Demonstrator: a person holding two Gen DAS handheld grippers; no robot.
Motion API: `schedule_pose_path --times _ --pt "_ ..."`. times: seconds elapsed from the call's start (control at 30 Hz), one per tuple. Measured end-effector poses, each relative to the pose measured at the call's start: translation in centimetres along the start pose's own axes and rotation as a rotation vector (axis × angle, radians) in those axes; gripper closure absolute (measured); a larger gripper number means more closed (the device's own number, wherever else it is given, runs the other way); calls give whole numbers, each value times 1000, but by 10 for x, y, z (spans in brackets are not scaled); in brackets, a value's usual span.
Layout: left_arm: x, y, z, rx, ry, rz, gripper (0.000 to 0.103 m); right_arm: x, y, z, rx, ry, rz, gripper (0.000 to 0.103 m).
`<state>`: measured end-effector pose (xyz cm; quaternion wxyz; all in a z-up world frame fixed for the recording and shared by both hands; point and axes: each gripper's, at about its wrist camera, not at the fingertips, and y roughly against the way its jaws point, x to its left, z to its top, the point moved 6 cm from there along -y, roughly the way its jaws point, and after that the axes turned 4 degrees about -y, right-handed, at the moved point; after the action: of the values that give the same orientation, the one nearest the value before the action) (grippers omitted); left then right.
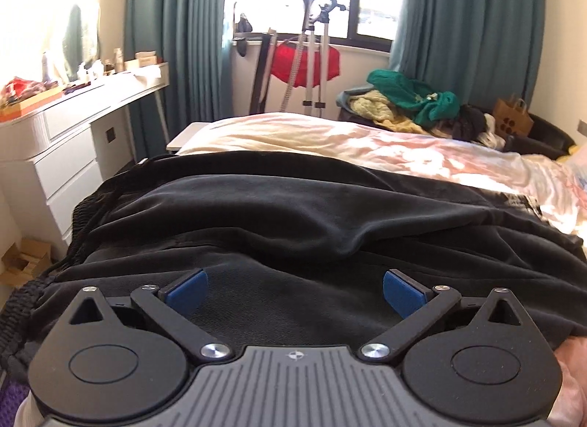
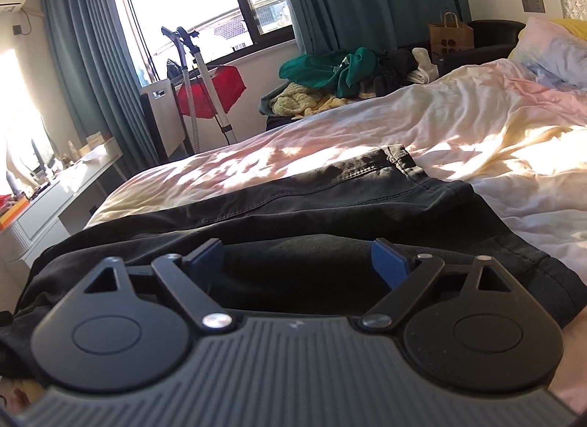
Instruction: Fold clothes
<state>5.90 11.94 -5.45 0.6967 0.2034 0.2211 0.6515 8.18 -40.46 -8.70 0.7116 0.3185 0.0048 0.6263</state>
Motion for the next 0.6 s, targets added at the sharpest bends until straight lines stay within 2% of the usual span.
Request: schedule_pose_path --times 0.1,0.23,0.33,0.43,0.6 --pt "51 13 -2 -5 217 28 0 -13 0 -1 -2 -63 -51 14" --pt "116 33 -9 -52 536 45 0 -56 12 4 -61 -272 -159 14" --pt "140 46 -14 -109 684 69 0 -92 29 5 -131 -425 -257 14" --pt "140 48 -12 -100 671 82 0 -130 46 -4 -171 -604 -345 14" --pt "125 34 -12 -38 591 103 0 -179 48 -42 -122 -940 -403 14"
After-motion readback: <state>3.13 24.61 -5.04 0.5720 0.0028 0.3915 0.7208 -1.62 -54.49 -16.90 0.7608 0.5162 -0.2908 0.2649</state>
